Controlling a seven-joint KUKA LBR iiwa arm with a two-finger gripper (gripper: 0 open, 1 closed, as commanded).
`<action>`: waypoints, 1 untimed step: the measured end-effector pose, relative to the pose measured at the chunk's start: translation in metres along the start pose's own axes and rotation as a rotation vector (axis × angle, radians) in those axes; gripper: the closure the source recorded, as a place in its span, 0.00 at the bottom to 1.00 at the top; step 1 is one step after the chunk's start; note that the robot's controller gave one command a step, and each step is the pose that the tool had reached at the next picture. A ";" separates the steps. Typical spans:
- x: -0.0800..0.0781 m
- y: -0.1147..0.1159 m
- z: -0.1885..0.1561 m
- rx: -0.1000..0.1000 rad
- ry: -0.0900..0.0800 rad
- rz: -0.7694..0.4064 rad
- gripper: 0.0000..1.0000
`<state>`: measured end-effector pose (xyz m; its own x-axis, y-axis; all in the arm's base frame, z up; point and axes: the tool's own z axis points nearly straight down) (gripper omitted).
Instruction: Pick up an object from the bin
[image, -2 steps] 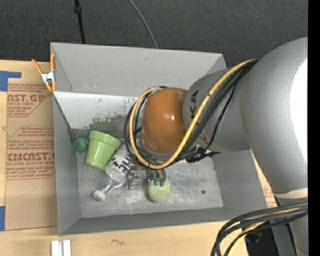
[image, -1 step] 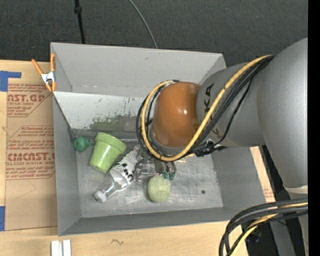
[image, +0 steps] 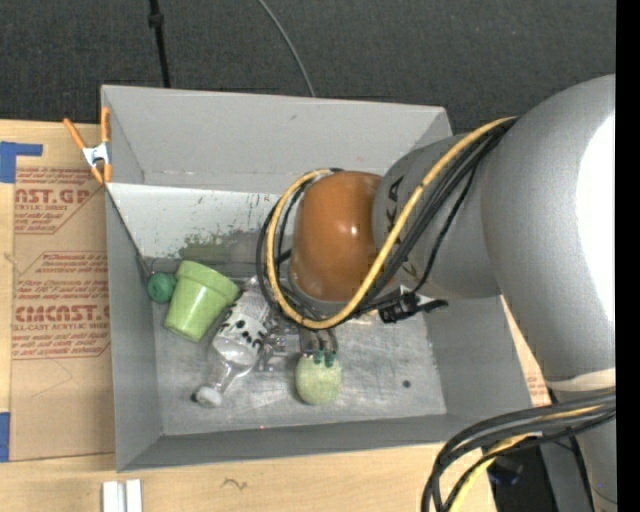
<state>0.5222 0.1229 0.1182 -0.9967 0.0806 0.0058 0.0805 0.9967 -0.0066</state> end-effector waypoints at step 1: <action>-0.006 0.016 -0.046 -0.008 0.001 -0.014 1.00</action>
Offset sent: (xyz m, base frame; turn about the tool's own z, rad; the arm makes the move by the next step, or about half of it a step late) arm 0.0148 -0.1020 0.0041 -0.0177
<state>0.5299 0.1389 0.1639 -0.9977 0.0668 0.0065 0.0668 0.9978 0.0015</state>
